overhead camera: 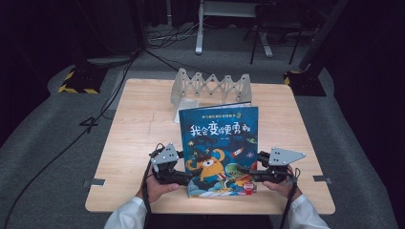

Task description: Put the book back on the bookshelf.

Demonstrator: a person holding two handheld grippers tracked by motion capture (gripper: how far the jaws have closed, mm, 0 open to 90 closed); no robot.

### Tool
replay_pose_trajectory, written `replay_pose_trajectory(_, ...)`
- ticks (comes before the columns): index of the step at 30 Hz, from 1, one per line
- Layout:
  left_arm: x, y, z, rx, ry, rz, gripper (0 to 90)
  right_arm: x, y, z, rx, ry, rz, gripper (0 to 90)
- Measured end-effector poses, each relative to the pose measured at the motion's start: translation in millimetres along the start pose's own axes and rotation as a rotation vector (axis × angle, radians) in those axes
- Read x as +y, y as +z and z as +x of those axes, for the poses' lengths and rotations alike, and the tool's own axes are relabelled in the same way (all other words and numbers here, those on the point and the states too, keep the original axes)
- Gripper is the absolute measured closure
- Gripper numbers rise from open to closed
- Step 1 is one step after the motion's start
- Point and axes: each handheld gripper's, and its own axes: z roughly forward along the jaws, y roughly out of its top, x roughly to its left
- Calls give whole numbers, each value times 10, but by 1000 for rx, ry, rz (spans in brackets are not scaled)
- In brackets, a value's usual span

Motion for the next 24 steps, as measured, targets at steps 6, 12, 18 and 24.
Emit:
replay_pose_trajectory(6,82,11,8,3,17,-29,246,-17,-11,-16,-16,6,-2,565)
replay_pose_trajectory(12,192,7,-10,7,40,-69,278,-36,-26,-10,-22,12,1,563)
replay_pose_trajectory(18,277,24,-73,26,77,-83,284,-47,-29,-19,-21,15,3,559)
replay_pose_trajectory(24,335,-50,-87,58,91,-126,405,-50,-59,-45,-63,21,2,556)
